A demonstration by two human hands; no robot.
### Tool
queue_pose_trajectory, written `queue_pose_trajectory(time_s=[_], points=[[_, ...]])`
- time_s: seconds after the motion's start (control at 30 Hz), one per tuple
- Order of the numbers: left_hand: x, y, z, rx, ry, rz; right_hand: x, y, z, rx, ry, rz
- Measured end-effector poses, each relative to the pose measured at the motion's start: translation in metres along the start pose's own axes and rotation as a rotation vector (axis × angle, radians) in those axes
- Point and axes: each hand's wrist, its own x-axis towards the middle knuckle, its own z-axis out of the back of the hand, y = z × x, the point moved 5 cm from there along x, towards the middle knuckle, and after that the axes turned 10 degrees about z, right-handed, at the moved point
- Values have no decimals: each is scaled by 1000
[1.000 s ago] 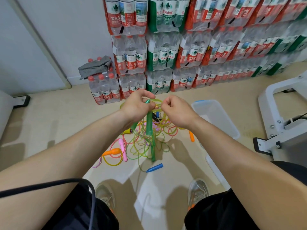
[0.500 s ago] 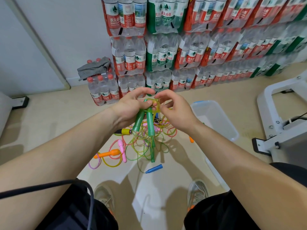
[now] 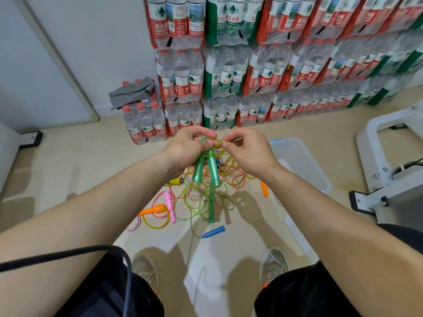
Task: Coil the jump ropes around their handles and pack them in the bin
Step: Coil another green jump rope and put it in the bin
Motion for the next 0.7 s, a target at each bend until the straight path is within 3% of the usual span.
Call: queue_pose_trajectory(time_s=[0.2, 0.4, 0.57, 0.7], points=[[1, -12, 2, 272, -140, -209, -2, 1, 0, 121, -23, -3], [4, -11, 1, 309, -145, -226, -4, 8, 5, 138, -66, 74], [0, -16, -7, 510, -166, -310, -7, 5, -1, -74, 36, 91], [-5, -13, -18, 721, -167, -374, -5, 1, -5, -86, 128, -29]])
